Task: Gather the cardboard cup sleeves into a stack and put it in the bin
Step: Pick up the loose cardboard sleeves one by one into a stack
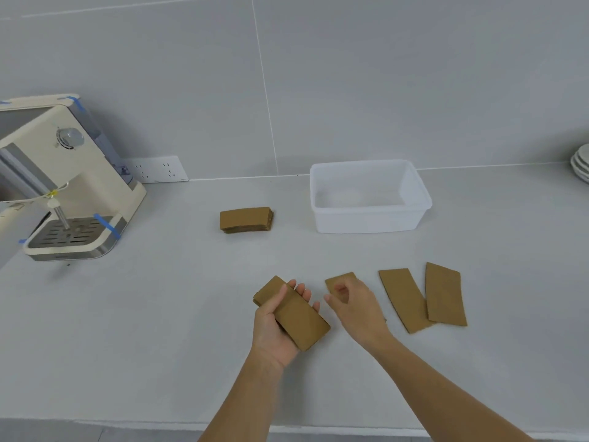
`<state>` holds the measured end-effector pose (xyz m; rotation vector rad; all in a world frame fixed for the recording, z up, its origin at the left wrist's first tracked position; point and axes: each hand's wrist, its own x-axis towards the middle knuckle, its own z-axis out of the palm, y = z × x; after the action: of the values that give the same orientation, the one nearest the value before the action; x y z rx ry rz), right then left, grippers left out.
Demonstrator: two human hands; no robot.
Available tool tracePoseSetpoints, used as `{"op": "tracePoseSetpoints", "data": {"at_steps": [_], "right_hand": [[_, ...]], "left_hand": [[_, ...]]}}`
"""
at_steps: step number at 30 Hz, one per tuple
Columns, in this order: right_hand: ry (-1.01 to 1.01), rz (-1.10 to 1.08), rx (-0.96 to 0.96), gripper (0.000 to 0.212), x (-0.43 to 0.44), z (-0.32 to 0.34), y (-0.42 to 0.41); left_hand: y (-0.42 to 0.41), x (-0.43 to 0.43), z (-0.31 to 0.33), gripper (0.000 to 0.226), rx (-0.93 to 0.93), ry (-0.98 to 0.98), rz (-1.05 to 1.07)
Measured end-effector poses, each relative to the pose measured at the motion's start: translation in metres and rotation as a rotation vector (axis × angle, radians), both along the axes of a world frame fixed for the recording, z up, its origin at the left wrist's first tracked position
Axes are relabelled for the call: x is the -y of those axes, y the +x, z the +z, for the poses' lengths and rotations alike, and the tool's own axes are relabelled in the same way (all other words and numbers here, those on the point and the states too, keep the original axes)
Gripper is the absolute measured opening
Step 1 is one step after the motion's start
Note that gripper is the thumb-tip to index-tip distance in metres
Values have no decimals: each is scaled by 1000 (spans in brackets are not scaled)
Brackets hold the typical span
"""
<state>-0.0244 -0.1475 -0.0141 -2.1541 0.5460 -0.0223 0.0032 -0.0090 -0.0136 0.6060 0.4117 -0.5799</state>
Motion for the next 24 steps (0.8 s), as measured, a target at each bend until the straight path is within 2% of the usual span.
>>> {"op": "tracePoseSetpoints", "data": {"at_steps": [4,7,13,20,24], "right_hand": [[-281,7,-78,50,19,-12,-8],[-371,8,-115,61,26,-22,-14],[-524,71,-165,75,23,-28,-21],[-503,165,-186,55,31,-19,-20],[-363,188,-173,41,35,-4,-19]], "left_hand": [[2,5,-4,28,-16,3,-14],[3,9,-7,32,-31,16,-29],[3,14,-16,25,-69,40,-53],[2,13,-18,22,-88,67,-44],[3,10,-16,18,-95,79,-33]]}}
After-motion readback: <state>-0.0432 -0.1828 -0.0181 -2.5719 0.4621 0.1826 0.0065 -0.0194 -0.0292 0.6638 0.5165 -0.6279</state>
